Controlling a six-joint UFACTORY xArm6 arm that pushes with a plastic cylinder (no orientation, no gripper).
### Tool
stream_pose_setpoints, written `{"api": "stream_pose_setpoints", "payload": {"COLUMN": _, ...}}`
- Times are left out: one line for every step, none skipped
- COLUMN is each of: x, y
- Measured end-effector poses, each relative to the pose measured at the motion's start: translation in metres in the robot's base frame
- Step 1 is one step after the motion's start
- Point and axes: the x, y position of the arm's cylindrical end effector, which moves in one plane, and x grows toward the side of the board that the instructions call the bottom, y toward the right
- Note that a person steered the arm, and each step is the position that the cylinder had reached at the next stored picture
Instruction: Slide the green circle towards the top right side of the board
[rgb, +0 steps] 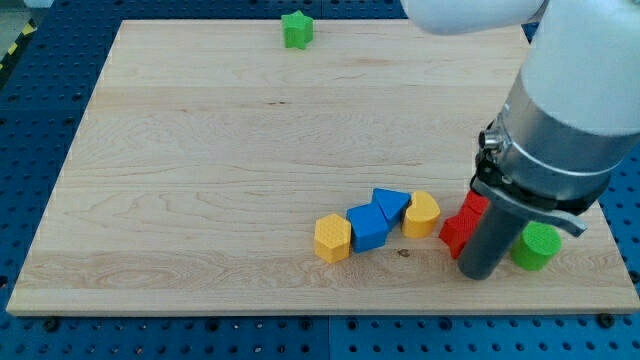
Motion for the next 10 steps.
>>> {"api": "stream_pose_setpoints", "payload": {"x": -0.009, "y": 0.001}}
{"api": "stream_pose_setpoints", "payload": {"x": -0.011, "y": 0.004}}
{"api": "stream_pose_setpoints", "payload": {"x": -0.011, "y": 0.017}}
{"api": "stream_pose_setpoints", "payload": {"x": -0.01, "y": 0.026}}
{"api": "stream_pose_setpoints", "payload": {"x": 0.004, "y": 0.031}}
{"api": "stream_pose_setpoints", "payload": {"x": 0.01, "y": 0.058}}
{"api": "stream_pose_setpoints", "payload": {"x": 0.008, "y": 0.083}}
{"api": "stream_pose_setpoints", "payload": {"x": -0.011, "y": 0.092}}
{"api": "stream_pose_setpoints", "payload": {"x": -0.045, "y": 0.092}}
{"api": "stream_pose_setpoints", "payload": {"x": -0.085, "y": 0.092}}
